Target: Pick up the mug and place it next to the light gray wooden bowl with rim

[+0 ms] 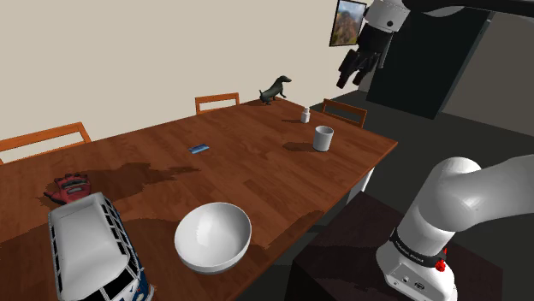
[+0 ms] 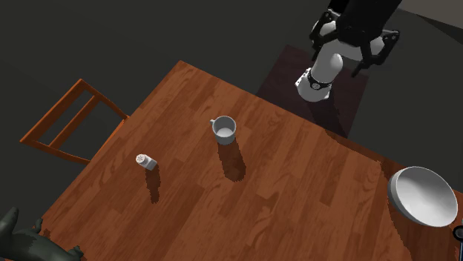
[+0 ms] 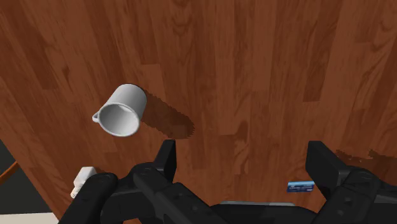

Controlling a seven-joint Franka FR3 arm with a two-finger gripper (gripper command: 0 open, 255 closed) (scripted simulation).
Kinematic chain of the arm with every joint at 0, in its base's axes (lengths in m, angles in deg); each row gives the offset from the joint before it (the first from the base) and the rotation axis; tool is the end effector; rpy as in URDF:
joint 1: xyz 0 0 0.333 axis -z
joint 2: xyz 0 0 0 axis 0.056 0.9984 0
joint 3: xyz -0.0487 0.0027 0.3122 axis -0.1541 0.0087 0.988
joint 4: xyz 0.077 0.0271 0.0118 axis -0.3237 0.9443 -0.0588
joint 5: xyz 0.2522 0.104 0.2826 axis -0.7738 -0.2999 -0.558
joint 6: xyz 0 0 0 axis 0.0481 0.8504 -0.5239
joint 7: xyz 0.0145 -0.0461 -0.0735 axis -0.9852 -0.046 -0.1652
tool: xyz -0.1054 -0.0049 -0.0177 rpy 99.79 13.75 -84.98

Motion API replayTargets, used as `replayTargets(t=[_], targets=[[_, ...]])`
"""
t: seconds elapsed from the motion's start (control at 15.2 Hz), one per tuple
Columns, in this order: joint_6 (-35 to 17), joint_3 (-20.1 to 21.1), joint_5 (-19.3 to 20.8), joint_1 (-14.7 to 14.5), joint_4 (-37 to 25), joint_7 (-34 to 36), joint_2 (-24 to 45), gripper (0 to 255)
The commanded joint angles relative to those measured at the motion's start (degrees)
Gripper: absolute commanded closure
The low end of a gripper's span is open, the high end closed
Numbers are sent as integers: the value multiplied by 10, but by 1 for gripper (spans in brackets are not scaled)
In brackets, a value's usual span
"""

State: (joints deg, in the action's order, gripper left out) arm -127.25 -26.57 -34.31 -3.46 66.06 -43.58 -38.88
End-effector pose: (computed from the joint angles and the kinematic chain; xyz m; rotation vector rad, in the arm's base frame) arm 0.3034 -0.0326 0.6567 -3.0787 0.0906 -0.4036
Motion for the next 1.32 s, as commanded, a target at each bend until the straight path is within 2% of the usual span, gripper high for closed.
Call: replayTargets(t=[0.0, 0.66, 1.25], targets=[[0, 0, 0, 0, 0, 0, 0, 0], [-127, -54, 36, 14, 40, -53, 135, 0], [-233, -101, 49, 24, 24, -101, 297, 0]])
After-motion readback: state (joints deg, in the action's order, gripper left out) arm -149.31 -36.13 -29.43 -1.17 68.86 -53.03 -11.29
